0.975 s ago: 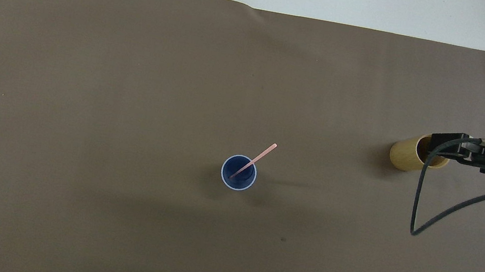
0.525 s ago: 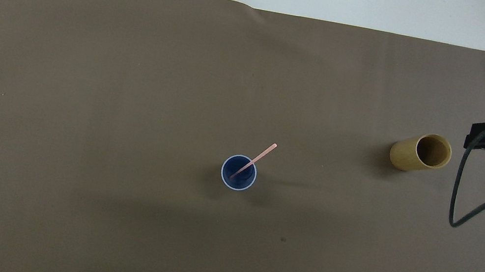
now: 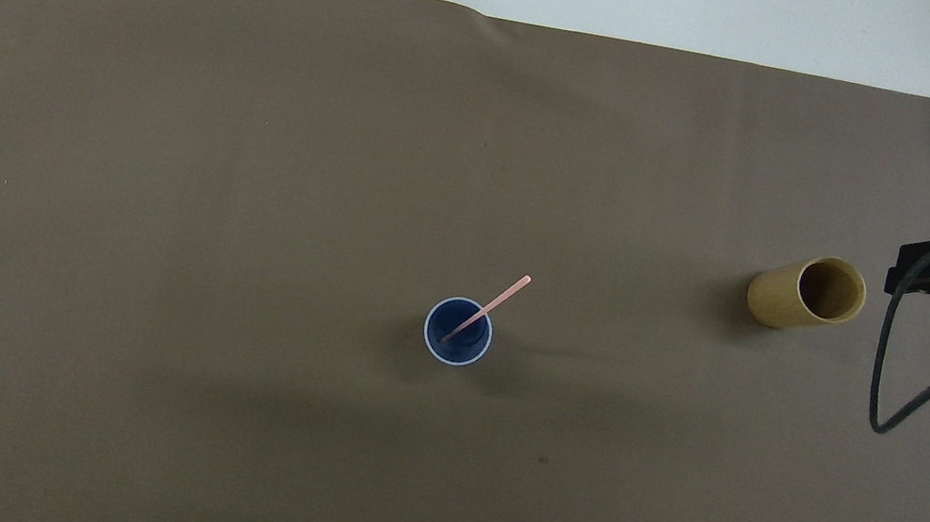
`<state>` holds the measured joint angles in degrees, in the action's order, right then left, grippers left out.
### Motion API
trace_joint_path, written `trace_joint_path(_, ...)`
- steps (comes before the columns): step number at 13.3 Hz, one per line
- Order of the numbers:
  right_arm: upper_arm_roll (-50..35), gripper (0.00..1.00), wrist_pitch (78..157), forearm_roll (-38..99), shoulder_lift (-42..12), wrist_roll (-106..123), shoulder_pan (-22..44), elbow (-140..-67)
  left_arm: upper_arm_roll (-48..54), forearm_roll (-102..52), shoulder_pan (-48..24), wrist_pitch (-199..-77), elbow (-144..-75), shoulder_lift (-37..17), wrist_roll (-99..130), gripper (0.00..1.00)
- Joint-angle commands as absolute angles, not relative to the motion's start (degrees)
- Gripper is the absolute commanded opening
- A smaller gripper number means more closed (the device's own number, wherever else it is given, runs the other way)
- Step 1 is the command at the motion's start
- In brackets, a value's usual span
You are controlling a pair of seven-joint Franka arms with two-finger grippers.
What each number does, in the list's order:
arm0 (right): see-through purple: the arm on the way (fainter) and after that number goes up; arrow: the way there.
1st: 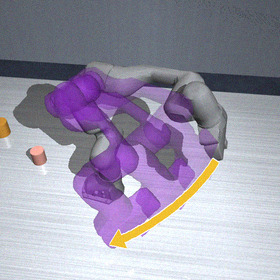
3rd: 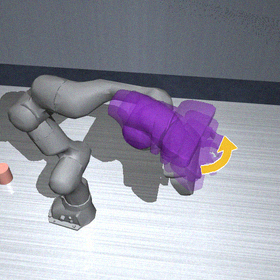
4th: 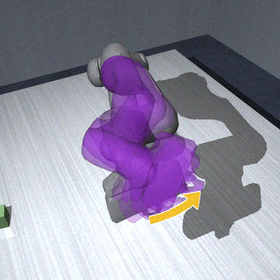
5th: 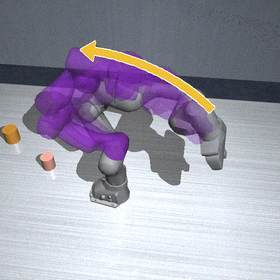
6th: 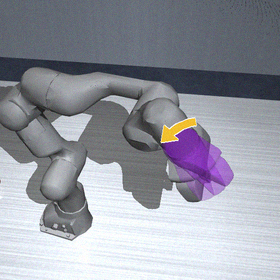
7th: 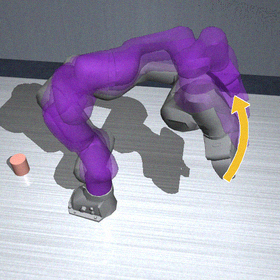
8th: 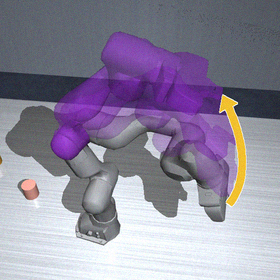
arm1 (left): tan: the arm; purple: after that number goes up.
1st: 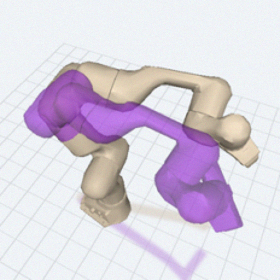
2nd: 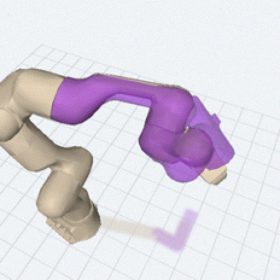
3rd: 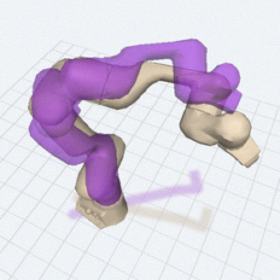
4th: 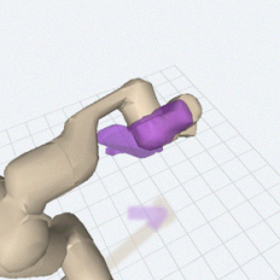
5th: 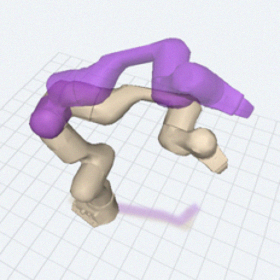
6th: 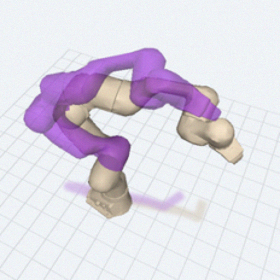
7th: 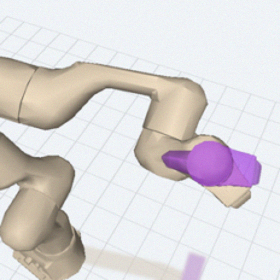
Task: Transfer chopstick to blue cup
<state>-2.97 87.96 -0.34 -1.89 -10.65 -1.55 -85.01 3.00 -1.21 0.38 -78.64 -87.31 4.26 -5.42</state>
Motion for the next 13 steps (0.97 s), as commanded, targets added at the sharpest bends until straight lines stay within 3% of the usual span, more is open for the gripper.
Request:
trace_joint_path(1,-2.9,1.00,87.5,0.5,-1.4,-8.2,-1.9,-85.5,3.0,-1.1,0.6,-78.2,-87.9,5.3,-5.7,1.00)
trace_joint_path(13,-3.0,1.00,87.0,-0.4,-0.7,-7.9,-1.1,-86.5,3.1,-1.1,0.5,-78.2,-87.9,5.3,-5.6,1.00)
